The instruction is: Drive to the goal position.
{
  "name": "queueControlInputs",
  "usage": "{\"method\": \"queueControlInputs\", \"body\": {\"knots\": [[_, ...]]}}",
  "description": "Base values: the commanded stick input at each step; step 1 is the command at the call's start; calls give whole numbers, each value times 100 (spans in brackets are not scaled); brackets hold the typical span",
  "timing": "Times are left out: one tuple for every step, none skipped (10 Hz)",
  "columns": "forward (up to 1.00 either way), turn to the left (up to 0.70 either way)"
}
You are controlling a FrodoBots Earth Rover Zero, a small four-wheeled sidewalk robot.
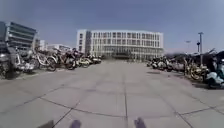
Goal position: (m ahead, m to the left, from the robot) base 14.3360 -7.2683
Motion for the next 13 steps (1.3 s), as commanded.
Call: {"method": "queueControlInputs", "body": {"knots": [[100, 0], [100, 0], [100, 0], [100, 0], [100, 0], [100, 0], [100, 0], [100, 0], [100, 0], [100, 0], [100, 0], [100, -24], [100, -40]]}}
